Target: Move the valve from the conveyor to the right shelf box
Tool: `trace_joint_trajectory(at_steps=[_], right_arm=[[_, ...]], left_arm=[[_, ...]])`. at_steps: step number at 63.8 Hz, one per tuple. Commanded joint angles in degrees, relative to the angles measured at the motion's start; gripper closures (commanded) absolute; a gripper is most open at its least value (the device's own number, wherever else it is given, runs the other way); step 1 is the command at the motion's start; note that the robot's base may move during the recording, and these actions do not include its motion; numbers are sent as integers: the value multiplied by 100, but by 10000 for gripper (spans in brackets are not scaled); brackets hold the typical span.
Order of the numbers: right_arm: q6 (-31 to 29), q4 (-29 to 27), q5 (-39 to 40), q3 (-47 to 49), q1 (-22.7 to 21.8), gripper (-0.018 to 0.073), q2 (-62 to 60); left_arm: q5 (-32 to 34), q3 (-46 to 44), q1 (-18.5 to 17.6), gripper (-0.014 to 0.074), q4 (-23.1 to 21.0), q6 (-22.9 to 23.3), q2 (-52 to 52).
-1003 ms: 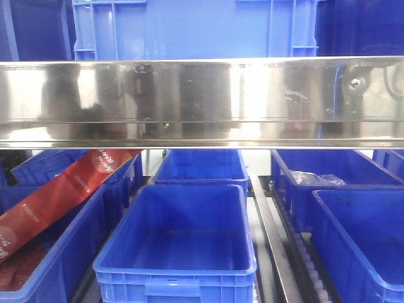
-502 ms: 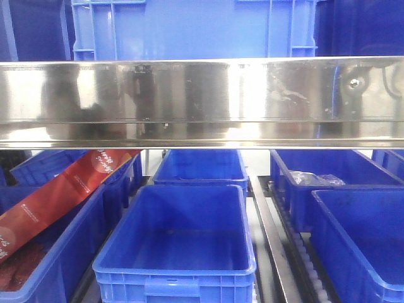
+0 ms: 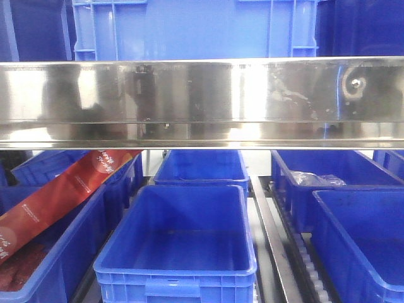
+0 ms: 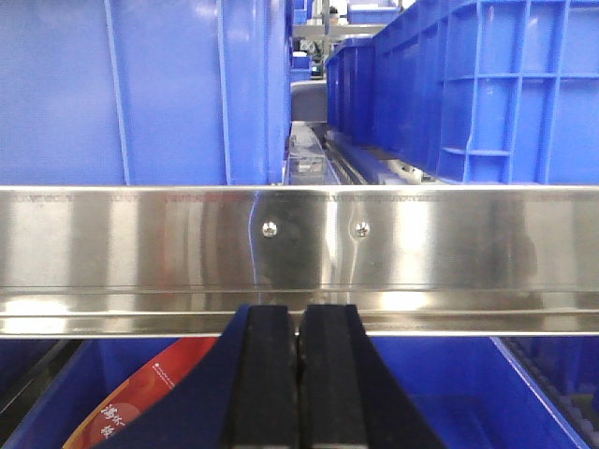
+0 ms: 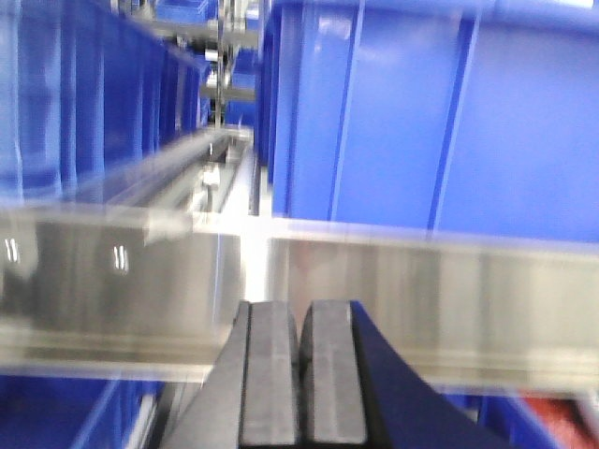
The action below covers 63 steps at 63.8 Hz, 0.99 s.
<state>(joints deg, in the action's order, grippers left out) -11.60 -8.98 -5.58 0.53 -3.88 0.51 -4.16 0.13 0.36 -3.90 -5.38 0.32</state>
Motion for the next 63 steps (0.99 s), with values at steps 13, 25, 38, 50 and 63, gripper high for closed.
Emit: trace_joint_trajectory(at_steps=[13, 25, 38, 50, 63], right_arm=[[11, 152, 40, -53, -33, 713, -51], [11, 152, 56, -53, -33, 713, -51], [11, 152, 56, -53, -33, 713, -51], [11, 152, 56, -53, -33, 713, -51], [11, 152, 56, -53, -33, 713, -51]], left_arm=[[97, -13, 3, 708, 6, -5, -32], [97, -13, 3, 708, 6, -5, -32], [97, -13, 3, 708, 6, -5, -32], [97, -13, 3, 708, 6, -5, -32], [97, -13, 3, 708, 6, -5, -32]])
